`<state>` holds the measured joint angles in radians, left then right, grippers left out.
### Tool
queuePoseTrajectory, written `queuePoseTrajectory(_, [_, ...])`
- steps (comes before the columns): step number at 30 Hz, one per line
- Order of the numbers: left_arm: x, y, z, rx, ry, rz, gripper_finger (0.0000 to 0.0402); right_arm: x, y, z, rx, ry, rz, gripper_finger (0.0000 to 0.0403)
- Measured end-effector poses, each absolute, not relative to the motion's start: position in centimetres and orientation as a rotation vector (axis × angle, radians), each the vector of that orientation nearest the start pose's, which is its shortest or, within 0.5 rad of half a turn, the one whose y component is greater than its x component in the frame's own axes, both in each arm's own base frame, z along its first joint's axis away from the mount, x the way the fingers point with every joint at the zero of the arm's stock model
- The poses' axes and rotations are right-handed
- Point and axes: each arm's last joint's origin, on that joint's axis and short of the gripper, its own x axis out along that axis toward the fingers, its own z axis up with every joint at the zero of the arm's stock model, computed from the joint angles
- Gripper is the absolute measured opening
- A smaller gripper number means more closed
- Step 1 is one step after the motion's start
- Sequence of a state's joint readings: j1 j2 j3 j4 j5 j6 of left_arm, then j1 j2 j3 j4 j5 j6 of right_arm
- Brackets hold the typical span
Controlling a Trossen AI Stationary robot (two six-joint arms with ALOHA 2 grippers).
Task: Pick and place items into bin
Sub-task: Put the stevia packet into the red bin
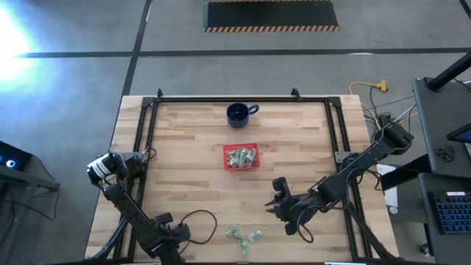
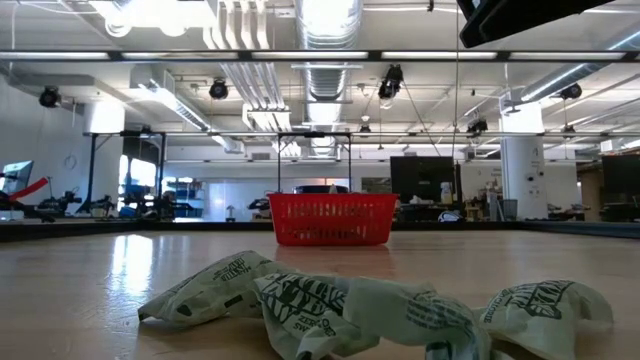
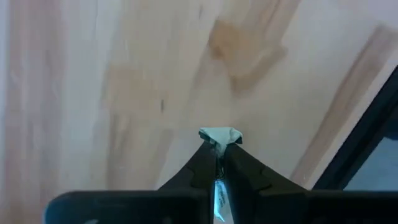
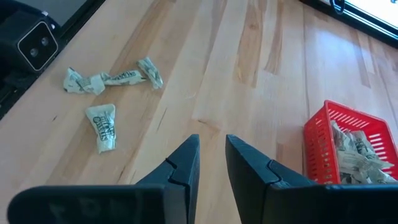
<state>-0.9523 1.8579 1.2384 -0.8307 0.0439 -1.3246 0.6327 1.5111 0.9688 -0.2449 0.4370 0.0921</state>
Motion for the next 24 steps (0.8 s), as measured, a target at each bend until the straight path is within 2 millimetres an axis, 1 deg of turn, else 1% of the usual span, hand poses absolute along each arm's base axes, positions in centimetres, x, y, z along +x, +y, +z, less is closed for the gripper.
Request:
queuePoseTrajectory(6, [21.3,-25.9,17.6,-0.214,1.418,0.186,0.0010,25.9,17.5,22.6,-0.306,0.673,0.154,0.0068])
queuePoseTrajectory(11, [23.7,-23.4,18.5,-0.002,1.233,0.213,0.0010,26.0,17.5,22.7,-0.299,0.661,0.155,0.0068])
queuePoseTrajectory(15, [25.8,-20.7,19.5,0.177,1.073,0.308,0.0011,26.0,17.5,22.7,-0.299,0.661,0.155,0.0068])
queuePoseTrajectory(20, [28.4,-17.0,20.5,0.409,0.915,0.494,0.0011,26.0,17.5,22.7,-0.299,0.662,0.154,0.0068])
queuePoseTrajectory(22, [29.5,-15.3,20.7,0.459,0.888,0.560,0.0011,26.0,17.5,22.7,-0.299,0.662,0.155,0.0068])
queuePoseTrajectory(24, [30.8,-13.6,20.8,0.471,0.885,0.590,0.0011,26.0,17.5,22.7,-0.300,0.663,0.154,0.0068])
